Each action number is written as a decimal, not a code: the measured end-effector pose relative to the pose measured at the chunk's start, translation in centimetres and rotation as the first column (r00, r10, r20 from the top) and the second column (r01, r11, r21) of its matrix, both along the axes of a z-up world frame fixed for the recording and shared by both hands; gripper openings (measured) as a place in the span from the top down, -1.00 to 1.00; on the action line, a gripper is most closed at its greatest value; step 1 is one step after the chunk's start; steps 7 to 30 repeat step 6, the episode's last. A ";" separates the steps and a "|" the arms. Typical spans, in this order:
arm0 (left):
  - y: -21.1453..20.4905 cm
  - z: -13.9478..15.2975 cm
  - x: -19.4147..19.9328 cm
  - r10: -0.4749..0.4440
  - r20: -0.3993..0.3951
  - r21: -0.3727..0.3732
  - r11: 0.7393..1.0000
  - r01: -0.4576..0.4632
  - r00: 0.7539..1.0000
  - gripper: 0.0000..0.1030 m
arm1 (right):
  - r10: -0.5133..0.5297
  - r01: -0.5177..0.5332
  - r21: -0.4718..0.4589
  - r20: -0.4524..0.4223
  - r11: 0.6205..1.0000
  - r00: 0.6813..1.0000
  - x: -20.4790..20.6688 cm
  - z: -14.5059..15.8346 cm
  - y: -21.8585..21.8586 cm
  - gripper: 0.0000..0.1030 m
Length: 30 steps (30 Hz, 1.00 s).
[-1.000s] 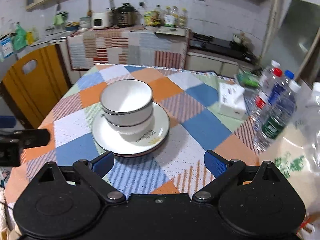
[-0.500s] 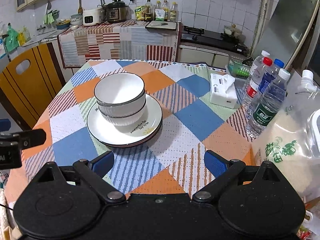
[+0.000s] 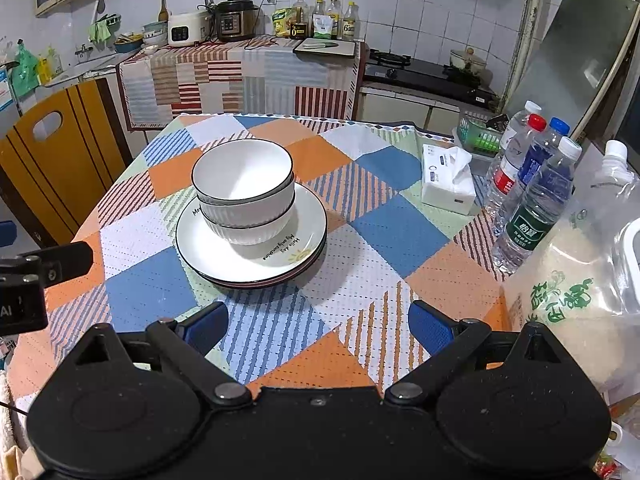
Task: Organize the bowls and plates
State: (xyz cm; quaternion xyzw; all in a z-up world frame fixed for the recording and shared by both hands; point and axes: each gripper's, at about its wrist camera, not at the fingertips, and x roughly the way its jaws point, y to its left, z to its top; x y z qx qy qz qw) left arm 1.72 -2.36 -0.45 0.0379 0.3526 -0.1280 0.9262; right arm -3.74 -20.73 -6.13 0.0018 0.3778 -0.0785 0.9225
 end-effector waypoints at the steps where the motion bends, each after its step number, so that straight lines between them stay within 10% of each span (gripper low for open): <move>1: 0.0 0.0 0.0 0.003 -0.001 -0.001 1.000 -0.003 1.000 -0.93 | -0.001 0.001 0.000 0.001 1.000 1.000 0.0 0.0 0.0 -0.91; 30: 0.2 -0.1 -0.1 0.003 -0.007 0.004 1.000 -0.003 1.000 -0.93 | 0.003 -0.003 -0.007 0.002 1.000 1.000 -0.1 0.0 0.1 -0.91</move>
